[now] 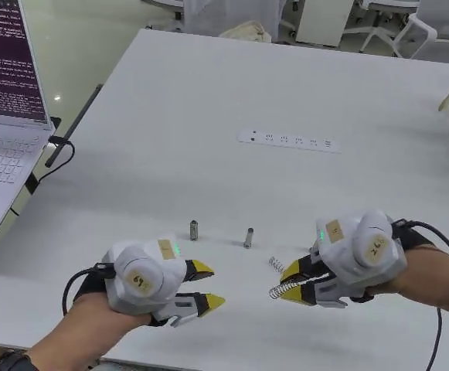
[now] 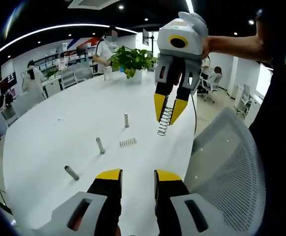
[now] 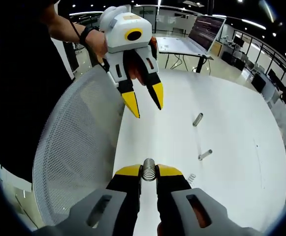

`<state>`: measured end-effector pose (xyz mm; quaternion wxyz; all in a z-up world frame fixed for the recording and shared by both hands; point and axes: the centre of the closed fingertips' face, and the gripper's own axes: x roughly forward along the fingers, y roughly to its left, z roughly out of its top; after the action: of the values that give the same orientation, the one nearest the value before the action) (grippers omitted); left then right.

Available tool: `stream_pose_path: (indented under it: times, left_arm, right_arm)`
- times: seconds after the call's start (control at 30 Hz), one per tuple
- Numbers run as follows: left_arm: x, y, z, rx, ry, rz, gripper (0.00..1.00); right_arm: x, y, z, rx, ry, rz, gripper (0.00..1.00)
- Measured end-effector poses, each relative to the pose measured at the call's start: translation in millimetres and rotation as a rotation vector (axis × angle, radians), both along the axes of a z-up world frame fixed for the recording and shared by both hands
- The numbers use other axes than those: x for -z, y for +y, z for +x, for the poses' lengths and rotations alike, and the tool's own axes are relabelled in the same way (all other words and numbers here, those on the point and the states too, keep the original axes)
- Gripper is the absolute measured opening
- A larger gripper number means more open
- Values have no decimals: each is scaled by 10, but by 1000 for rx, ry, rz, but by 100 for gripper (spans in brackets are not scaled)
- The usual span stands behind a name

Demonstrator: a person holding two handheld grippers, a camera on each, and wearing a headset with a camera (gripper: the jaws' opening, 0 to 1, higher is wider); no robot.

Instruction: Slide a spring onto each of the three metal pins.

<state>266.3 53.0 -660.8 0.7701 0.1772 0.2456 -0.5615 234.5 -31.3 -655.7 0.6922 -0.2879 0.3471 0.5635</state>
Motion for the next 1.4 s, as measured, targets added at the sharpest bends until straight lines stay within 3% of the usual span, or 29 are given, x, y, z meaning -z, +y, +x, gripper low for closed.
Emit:
stream_pose_path:
  times: [0.33, 0.9, 1.4]
  left_arm:
    - [-1, 293, 125, -86, -3, -1, 22]
    - [80, 639, 120, -195, 13, -11, 37]
    - [72, 966, 202, -298, 22, -18, 48]
  right_arm:
    - [27, -70, 126, 17, -1, -23, 9]
    - [144, -179, 467, 56, -9, -83, 9]
    - [286, -198, 694, 72, -10, -128, 9]
